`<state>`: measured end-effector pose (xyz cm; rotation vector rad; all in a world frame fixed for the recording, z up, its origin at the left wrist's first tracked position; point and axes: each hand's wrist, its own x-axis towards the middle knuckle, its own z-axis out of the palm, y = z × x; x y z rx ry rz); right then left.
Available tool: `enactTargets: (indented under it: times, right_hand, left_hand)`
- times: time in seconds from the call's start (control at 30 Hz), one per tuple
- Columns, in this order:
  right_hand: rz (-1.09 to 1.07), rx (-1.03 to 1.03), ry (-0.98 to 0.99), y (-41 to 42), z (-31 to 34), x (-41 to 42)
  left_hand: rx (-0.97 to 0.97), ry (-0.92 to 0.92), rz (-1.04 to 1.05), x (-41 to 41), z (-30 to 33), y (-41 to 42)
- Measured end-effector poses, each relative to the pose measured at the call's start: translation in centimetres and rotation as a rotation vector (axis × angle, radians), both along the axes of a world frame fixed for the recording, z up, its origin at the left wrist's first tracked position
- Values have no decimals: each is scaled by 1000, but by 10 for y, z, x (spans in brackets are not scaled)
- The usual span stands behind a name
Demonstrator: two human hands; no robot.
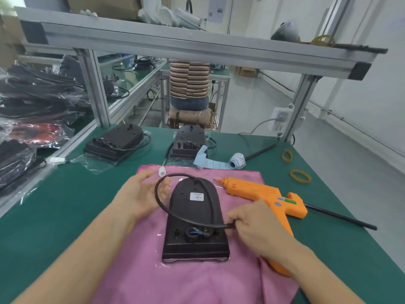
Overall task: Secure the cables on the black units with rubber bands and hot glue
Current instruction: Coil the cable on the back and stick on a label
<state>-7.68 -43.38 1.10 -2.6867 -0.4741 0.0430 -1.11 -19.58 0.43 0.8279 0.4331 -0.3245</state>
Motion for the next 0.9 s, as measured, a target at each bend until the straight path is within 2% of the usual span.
enactTargets:
  times: [0.07,0.17,0.3,0.43,0.5,0.7,0.8,0.9]
  right_hand:
    - [-41,-38,7,2,-11,-3]
    - [-141,54,-18,7,-24,-6]
    - [-35,96,-3,11,-25,-7]
    - [20,129,-50,18,-34,-9]
    - [37,206,-98,19,-38,-10]
    - [103,496,-50,23,-52,-17]
    - [151,474,-95,16,-51,-20]
    - [221,238,-375,11,-52,-24]
  left_hand:
    - [242,-20,-61,18,-4,-3]
    - [534,-74,-122,32,-11,-8]
    - [787,-122,-35,30,-18,-12]
    - [832,-202,39,16,-27,-13]
    - [870,-226,60,8,-28,-12]
    - [852,-310,48,-25,-26,-8]
    - [855,-446,26,-51,-22,-14]
    - [993,-570,29,-70,-22,-21]
